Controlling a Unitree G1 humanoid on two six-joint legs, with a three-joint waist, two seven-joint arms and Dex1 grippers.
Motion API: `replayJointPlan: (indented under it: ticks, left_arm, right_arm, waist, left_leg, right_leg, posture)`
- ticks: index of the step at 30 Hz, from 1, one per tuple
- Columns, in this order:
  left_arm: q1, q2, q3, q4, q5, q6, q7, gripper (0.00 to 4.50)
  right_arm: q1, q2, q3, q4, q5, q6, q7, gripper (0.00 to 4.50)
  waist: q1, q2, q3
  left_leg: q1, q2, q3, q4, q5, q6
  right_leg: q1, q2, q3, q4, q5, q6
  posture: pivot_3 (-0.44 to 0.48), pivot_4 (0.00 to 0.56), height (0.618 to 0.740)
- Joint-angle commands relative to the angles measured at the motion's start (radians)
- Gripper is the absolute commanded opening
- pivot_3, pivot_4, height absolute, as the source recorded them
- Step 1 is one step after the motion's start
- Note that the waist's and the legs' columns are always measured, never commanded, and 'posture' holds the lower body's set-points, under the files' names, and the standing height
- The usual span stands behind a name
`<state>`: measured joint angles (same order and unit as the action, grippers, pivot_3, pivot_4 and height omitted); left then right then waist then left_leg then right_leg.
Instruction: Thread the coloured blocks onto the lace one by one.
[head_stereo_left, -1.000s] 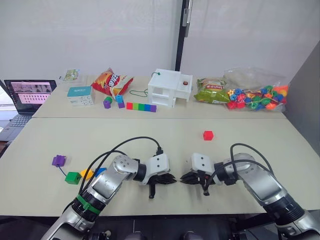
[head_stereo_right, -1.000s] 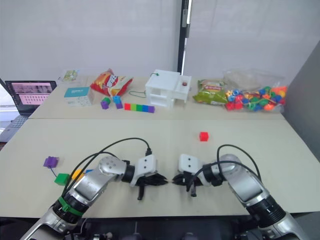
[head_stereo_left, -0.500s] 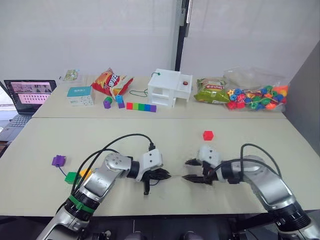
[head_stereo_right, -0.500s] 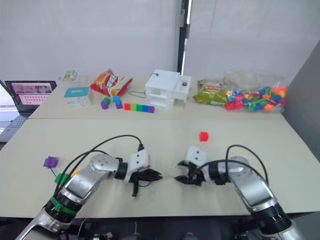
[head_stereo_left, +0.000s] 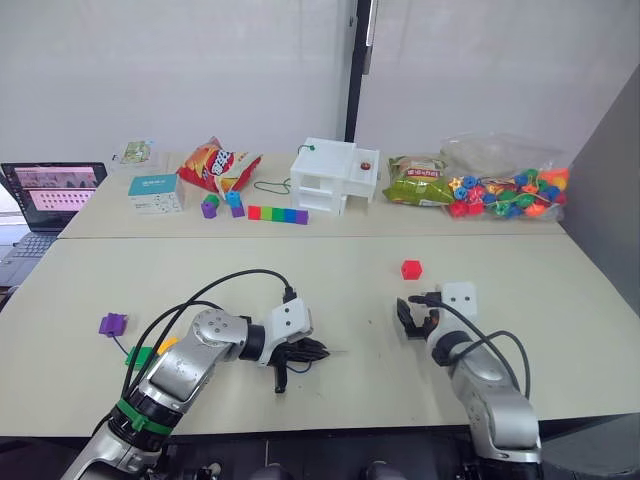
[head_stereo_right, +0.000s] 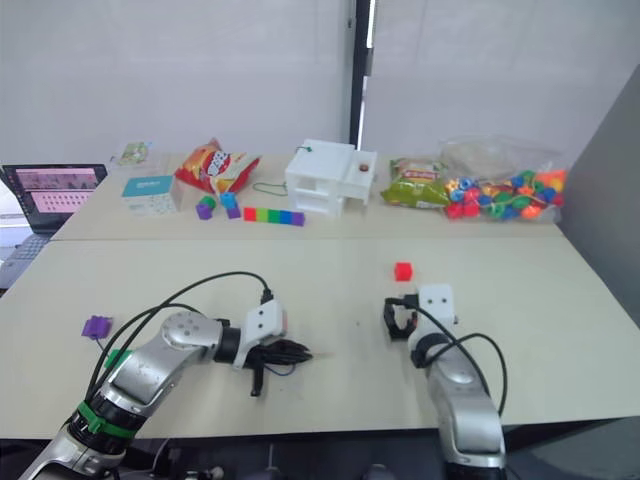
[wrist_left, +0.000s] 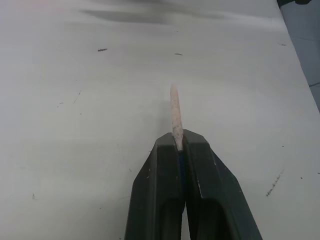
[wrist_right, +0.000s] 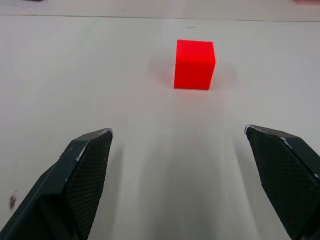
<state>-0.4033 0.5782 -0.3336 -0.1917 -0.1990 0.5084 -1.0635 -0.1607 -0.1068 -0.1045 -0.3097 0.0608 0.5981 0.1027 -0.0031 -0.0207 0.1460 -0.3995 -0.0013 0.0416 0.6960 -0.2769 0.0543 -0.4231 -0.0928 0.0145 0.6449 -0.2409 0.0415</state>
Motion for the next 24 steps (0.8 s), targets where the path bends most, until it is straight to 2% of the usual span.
replayJointPlan:
  ticks: [1, 6, 10, 13, 20, 21, 24]
  left_arm:
    - [0.004, 0.0, 0.012, -0.038, -0.014, 0.007, 0.009, 0.0]
    - [0.019, 0.001, 0.012, -0.051, -0.013, 0.011, 0.023, 0.0]
    - [0.031, 0.003, 0.012, -0.064, -0.013, 0.018, 0.032, 0.0]
    - [0.043, 0.007, 0.013, -0.08, -0.015, 0.026, 0.037, 0.0]
    - [0.05, 0.007, 0.016, -0.087, -0.016, 0.032, 0.043, 0.0]
    - [0.049, 0.007, 0.016, -0.086, -0.016, 0.032, 0.044, 0.0]
    - [0.051, 0.008, 0.015, -0.083, -0.016, 0.027, 0.043, 0.0]
  right_arm:
    - [-0.104, 0.008, -0.004, 0.129, -0.029, -0.074, -0.062, 4.47]
    - [-0.313, 0.009, -0.057, 0.501, 0.004, -0.205, -0.092, 4.47]
    - [-0.418, -0.001, -0.071, 0.715, 0.012, -0.314, -0.085, 4.47]
    - [-0.43, 0.013, -0.074, 0.734, 0.027, -0.363, -0.075, 3.69]
    - [-0.389, 0.034, -0.043, 0.641, 0.019, -0.372, -0.067, 1.29]
    - [-0.384, 0.035, -0.045, 0.629, 0.02, -0.374, -0.067, 1.17]
    - [-0.342, 0.035, -0.047, 0.524, 0.032, -0.35, -0.06, 1.17]
  waist:
    - [-0.002, 0.0, 0.0]
    - [-0.011, 0.0, 0.0]
    - [-0.015, 0.0, 0.0]
    - [-0.016, 0.0, 0.0]
    - [-0.016, 0.0, 0.0]
    - [-0.016, 0.0, 0.0]
    - [-0.014, 0.001, 0.0]
  left_leg:
    - [0.0, 0.0, 0.0, 0.0, 0.0, 0.0]
    - [0.001, 0.0, 0.0, -0.001, 0.0, 0.0]
    - [0.0, 0.0, 0.0, -0.003, 0.002, -0.003]
    - [0.0, 0.0, 0.0, -0.002, 0.002, -0.003]
    - [0.0, 0.001, 0.0, -0.003, 0.001, -0.002]
    - [0.0, 0.001, 0.0, -0.003, 0.001, -0.002]
    - [0.0, 0.001, 0.0, -0.003, 0.001, -0.002]
  right_leg:
    - [0.0, 0.0, 0.0, 0.0, 0.0, 0.0]
    - [0.0, 0.0, 0.0, 0.0, 0.0, 0.0]
    - [0.0, 0.001, 0.0, 0.002, 0.0, 0.0]
    - [0.001, 0.001, 0.0, 0.002, 0.0, 0.0]
    - [0.0, 0.001, 0.0, 0.002, 0.0, 0.0]
    - [0.0, 0.001, 0.0, 0.002, 0.0, 0.0]
    - [0.0, 0.0, 0.0, 0.002, 0.0, 0.0]
  posture:
    - [0.0, 0.15, 0.74]
    - [0.0, 0.15, 0.74]
    - [0.0, 0.15, 0.74]
    - [0.0, 0.15, 0.74]
    - [0.0, 0.15, 0.74]
    - [0.0, 0.15, 0.74]
    - [0.0, 0.15, 0.74]
